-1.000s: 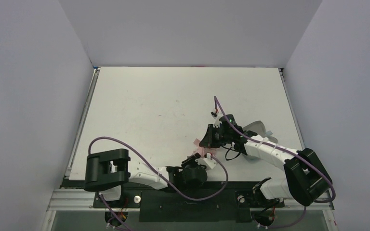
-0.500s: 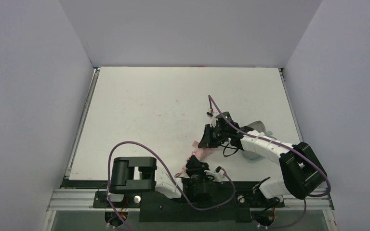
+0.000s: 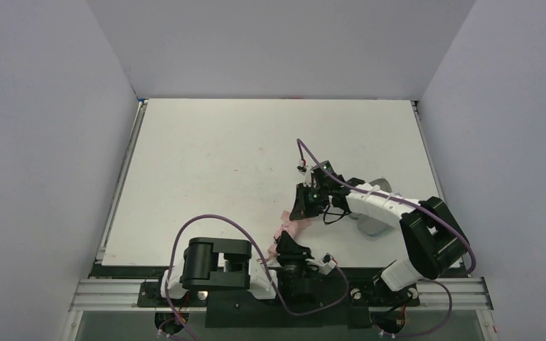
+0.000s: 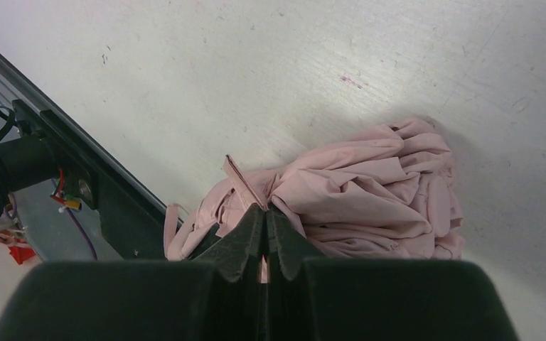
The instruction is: Put away the umbrella
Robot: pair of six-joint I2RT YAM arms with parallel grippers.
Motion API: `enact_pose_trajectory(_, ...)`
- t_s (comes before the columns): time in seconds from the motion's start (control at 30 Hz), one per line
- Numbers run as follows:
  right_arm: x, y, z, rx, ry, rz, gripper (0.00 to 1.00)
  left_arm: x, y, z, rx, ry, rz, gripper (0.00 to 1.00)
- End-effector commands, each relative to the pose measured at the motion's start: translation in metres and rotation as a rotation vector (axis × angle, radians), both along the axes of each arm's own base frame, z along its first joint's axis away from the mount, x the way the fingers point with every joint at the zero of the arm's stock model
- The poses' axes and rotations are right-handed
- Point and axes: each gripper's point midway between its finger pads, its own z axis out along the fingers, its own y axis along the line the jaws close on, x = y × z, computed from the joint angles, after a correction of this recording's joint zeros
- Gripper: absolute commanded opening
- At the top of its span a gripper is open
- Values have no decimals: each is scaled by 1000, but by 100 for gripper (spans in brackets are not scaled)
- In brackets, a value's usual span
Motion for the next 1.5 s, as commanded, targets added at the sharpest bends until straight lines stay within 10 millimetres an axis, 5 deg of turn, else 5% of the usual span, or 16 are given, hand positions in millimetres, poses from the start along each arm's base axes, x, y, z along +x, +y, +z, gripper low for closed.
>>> enact_pose_trajectory(0.0, 32, 1, -12, -72, -82, -55, 0, -23, -32, -21, 31, 64, -137, 0)
enact_pose_trajectory(0.27, 2, -38, -72, -257, 25, -82, 0, -26, -34, -30, 52, 68, -140, 0)
enact_pose_trajectory(0.53, -22, -52, -88, -269, 42, -119, 0, -24, -34, -41, 77, 81, -126, 0)
enact_pose_trajectory(0.87, -29, -52, -103, -274, 39, -144, 0, -19, -21, -38, 48, 119, -72, 3)
enact_pose_trajectory(1.23, -32, -50, -99, -257, 2, -147, 0, -17, -21, -13, -43, 168, -35, 44)
enact_pose_trajectory(1.33, -33, -48, -99, -248, 2, -144, 0, -18, -20, 9, -55, 169, -22, 75)
enact_pose_trajectory(1.47, -31, -47, -96, -240, -8, -143, 0, -22, -22, 37, -136, 228, -27, 99)
